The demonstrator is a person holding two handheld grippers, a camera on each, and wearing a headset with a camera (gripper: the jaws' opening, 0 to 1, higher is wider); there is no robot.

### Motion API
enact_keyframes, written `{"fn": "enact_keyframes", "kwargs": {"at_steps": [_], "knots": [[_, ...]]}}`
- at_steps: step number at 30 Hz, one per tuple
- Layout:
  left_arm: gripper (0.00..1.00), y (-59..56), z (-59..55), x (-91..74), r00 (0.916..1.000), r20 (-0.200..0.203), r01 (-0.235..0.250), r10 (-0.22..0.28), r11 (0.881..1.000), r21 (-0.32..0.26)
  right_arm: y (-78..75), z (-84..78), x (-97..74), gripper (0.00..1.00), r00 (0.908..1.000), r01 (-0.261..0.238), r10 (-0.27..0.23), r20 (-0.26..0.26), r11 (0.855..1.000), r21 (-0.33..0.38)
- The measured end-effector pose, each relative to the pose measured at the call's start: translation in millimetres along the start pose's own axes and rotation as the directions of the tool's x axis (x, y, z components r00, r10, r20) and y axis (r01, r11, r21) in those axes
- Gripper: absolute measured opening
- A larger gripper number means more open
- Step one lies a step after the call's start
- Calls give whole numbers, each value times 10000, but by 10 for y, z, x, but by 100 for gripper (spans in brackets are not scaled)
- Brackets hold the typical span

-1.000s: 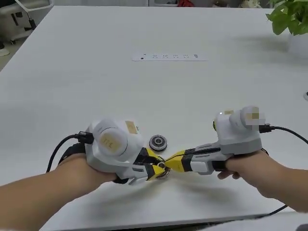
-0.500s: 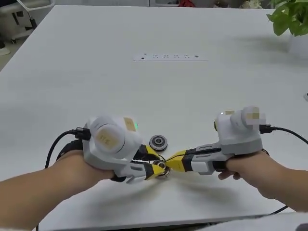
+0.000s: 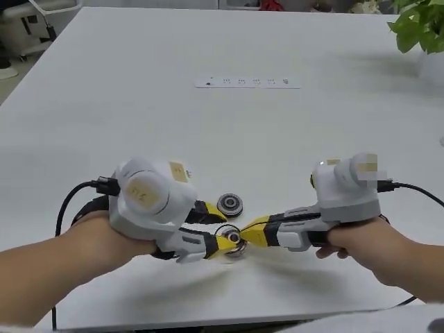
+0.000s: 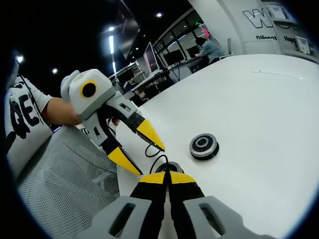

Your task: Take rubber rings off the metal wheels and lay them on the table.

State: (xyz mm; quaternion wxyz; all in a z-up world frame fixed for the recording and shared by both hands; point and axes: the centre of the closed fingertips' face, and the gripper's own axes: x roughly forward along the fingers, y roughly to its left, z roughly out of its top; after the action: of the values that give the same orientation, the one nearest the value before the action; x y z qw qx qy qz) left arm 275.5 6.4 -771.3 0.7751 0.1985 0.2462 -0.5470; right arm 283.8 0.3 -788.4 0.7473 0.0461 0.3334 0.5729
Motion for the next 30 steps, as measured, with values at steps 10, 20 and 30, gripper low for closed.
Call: {"fn": "enact_keyframes", "kwargs": {"at_steps": [10,20,30], "knots": [[31,-27,28,-108,9999,101,-37,36,10000,37,60,-3,7,0,9999,-98,98,-58,9999,-54],[35,-18,-32,-246,9998,91,-173,174,9998,-70,77,-2,0,0,9997,-207,206,-133,9998,-75],[40,-3,-111,-406,9993,133,-355,358,9991,-226,89,-5,-6,0,9994,-286,283,-202,9995,-130]]}}
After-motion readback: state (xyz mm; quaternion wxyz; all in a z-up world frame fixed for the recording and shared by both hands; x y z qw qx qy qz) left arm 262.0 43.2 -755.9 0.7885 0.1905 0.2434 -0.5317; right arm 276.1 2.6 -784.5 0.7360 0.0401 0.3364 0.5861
